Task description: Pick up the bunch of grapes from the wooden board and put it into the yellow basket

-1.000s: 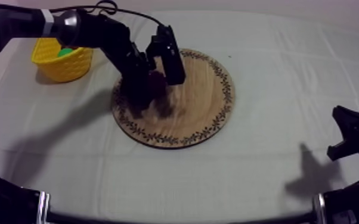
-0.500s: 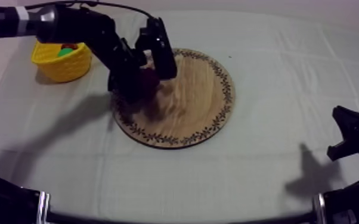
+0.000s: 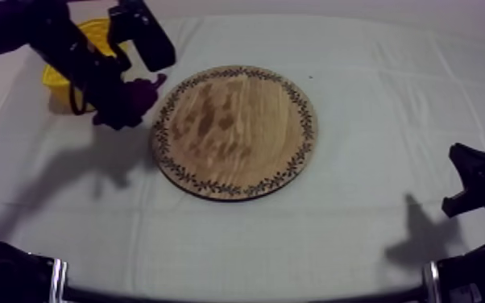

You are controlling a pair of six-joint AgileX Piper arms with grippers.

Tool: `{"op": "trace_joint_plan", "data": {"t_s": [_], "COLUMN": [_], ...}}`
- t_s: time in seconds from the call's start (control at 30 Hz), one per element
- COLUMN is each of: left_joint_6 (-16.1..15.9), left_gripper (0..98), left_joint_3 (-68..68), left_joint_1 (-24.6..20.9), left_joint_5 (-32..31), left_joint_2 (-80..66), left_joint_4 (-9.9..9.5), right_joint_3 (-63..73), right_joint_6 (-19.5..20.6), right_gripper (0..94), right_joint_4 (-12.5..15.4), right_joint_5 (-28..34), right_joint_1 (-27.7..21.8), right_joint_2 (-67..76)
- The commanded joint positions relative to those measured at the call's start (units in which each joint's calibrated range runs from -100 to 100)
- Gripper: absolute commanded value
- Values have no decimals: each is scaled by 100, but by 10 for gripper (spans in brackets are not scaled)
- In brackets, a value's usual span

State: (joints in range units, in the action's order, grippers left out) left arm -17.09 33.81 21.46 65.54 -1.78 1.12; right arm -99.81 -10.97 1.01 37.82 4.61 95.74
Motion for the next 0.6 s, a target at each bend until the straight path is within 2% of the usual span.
{"op": "trace_joint_plan", "data": {"t_s": [0.0,0.23,0.57], "left_joint_6": [297,926,1229], "left_gripper": [394,401,407], "left_joint_3": [-47,-1073,-2630], "left_joint_1": [-45,-482,-1291], "left_joint_5": [196,355,-348], "left_joint_2": [-461,-444,553], "left_joint_4": [-12,-124,-426], "right_joint_3": [3,3,3], "right_joint_6": [1,1,2], "right_gripper": [4,4,4], "right_joint_4": [-1,-1,-1], "right_joint_5": [0,0,0], "right_joint_1": [-2,-2,-2], "right_joint_2": [1,1,1]}}
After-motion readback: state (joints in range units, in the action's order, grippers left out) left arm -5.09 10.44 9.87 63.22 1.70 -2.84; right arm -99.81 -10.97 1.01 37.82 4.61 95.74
